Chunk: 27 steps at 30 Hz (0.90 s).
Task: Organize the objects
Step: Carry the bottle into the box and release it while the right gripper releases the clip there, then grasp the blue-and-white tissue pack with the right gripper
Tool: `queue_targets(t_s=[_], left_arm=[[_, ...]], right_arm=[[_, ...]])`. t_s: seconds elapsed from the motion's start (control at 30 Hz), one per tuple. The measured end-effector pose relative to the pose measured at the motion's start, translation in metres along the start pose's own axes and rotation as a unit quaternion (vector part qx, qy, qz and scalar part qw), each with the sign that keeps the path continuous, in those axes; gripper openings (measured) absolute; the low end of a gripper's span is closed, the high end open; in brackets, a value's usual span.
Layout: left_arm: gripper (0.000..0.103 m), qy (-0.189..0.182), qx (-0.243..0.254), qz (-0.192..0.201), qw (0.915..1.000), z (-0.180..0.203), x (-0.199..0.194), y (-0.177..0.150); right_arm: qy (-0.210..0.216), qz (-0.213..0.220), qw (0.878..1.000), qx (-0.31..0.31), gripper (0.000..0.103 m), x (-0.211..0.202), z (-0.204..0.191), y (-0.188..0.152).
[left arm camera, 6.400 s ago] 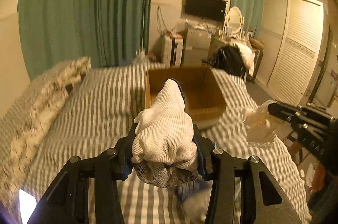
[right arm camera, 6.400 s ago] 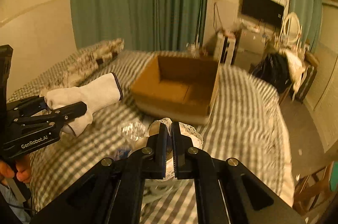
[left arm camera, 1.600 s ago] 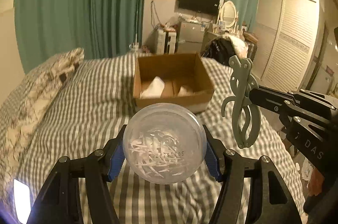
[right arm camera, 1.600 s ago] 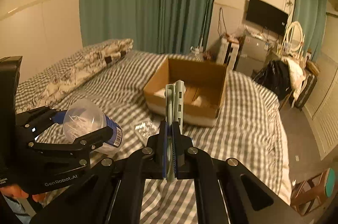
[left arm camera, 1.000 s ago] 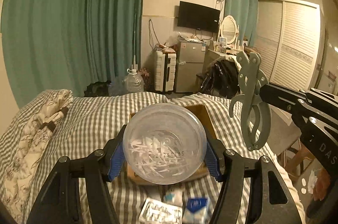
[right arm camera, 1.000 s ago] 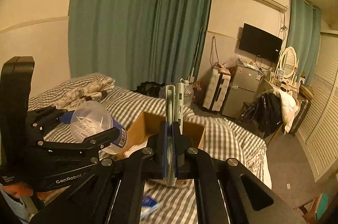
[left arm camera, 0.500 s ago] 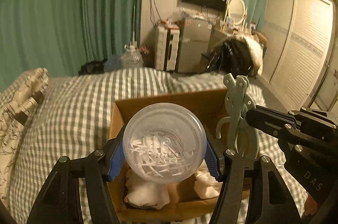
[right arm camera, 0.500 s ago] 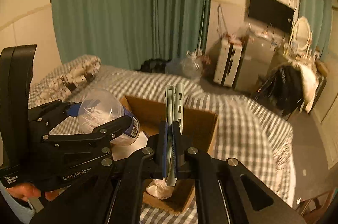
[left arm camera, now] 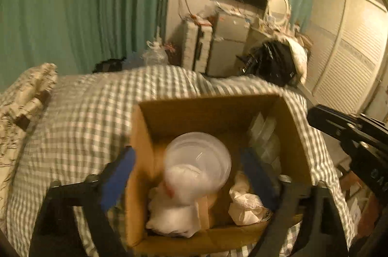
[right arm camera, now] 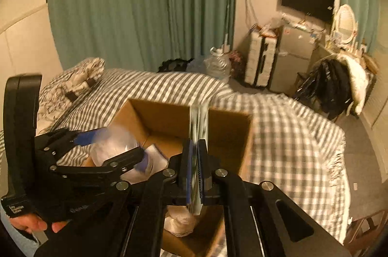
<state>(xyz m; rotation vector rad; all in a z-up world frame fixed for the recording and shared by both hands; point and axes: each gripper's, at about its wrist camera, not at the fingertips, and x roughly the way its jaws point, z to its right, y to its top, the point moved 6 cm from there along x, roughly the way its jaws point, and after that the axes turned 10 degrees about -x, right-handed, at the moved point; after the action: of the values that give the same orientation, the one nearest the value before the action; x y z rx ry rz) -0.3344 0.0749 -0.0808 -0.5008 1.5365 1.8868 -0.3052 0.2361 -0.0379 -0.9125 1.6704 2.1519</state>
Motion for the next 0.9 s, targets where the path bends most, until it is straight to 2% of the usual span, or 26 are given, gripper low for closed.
queue_targets(t_s=[0.03, 0.07, 0.1, 0.13, 0.2, 0.3, 0.53, 0.7, 0.9], left_arm=[[0.098, 0.001, 0.0, 0.005, 1.0, -0.001, -0.007, 0.003], [0.099, 0.003, 0.001, 0.01, 0.9999, -0.001, -0.016, 0.005], [0.1, 0.005, 0.005, 0.015, 0.9999, 0.0, -0.029, 0.006], [0.102, 0.008, 0.009, 0.018, 0.9998, 0.0, -0.037, 0.008], [0.103, 0.016, 0.02, 0.031, 0.9992, 0.002, -0.062, 0.009], [0.103, 0.02, 0.03, 0.047, 0.9982, 0.0, -0.099, 0.008], [0.103, 0.039, 0.017, 0.068, 0.9968, -0.02, -0.167, -0.009], [0.103, 0.05, 0.008, 0.069, 0.9964, -0.034, -0.194, -0.05], [0.103, 0.066, -0.004, 0.043, 0.9969, -0.046, -0.181, -0.115]], right_arm=[[-0.006, 0.004, 1.0, 0.002, 0.024, -0.008, 0.003, 0.004], [-0.013, 0.01, 1.0, 0.005, 0.035, -0.018, 0.005, 0.007], [-0.022, 0.017, 1.0, 0.008, 0.052, -0.031, 0.007, 0.009], [-0.031, 0.025, 0.999, 0.009, 0.059, -0.043, 0.008, 0.011], [-0.042, 0.038, 0.998, 0.008, 0.061, -0.069, 0.008, 0.018], [-0.058, 0.057, 0.997, 0.007, 0.074, -0.11, 0.005, 0.024], [-0.088, 0.085, 0.992, -0.002, 0.093, -0.193, -0.016, 0.022], [-0.088, 0.077, 0.993, -0.012, 0.096, -0.22, -0.047, -0.012], [-0.083, 0.045, 0.996, -0.011, 0.096, -0.202, -0.082, -0.079]])
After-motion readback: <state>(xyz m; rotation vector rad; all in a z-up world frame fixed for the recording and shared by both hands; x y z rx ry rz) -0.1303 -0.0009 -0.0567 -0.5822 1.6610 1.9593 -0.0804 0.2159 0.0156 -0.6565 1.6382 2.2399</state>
